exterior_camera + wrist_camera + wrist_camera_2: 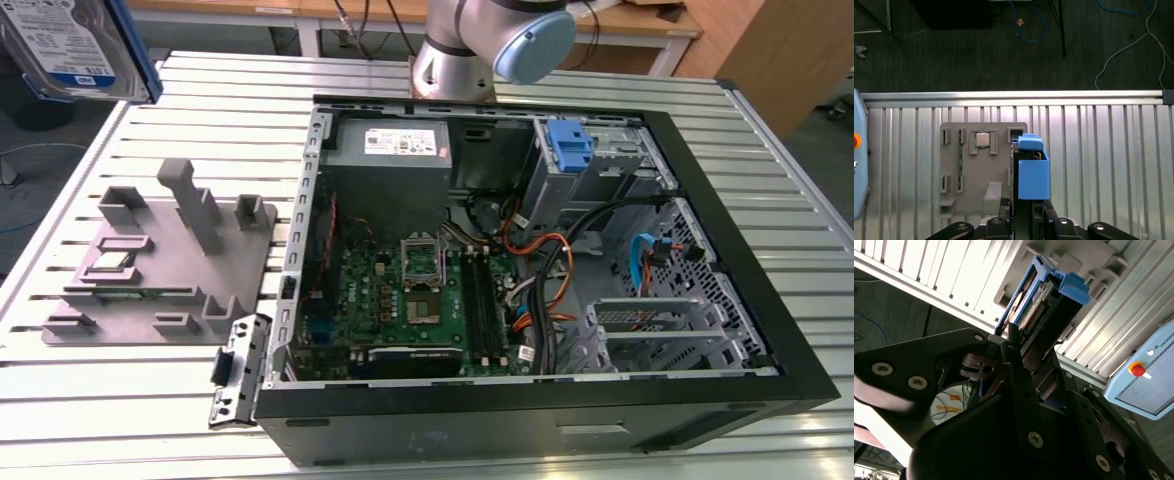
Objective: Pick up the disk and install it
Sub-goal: 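Pick up the disk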
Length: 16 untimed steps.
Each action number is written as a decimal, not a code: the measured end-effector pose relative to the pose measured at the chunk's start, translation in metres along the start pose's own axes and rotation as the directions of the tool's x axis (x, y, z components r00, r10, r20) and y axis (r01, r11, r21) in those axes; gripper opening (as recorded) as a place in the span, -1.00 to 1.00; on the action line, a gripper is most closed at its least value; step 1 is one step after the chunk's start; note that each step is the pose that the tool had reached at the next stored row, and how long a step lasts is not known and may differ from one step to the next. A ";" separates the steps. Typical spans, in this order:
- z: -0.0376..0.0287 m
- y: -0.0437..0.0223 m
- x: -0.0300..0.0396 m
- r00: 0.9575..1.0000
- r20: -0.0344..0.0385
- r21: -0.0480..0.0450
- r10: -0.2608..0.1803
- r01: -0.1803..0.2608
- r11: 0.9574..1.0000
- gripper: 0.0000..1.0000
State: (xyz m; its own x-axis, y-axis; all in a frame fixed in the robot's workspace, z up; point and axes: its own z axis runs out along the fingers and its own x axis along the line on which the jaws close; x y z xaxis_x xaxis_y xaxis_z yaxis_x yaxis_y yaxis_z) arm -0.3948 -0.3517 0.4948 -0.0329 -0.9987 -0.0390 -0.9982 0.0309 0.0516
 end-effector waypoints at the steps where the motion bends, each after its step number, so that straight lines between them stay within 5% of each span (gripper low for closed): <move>1: 0.0000 -0.0006 -0.0001 1.000 0.000 0.000 0.000 0.000 1.000 -0.30; 16: -0.0001 -0.0078 -0.0032 1.000 0.000 0.000 0.000 0.000 1.000 -0.30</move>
State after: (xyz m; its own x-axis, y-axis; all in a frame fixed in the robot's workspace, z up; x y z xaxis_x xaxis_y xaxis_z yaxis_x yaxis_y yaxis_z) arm -0.3868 -0.3488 0.4947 -0.0329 -0.9987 -0.0391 -0.9982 0.0309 0.0515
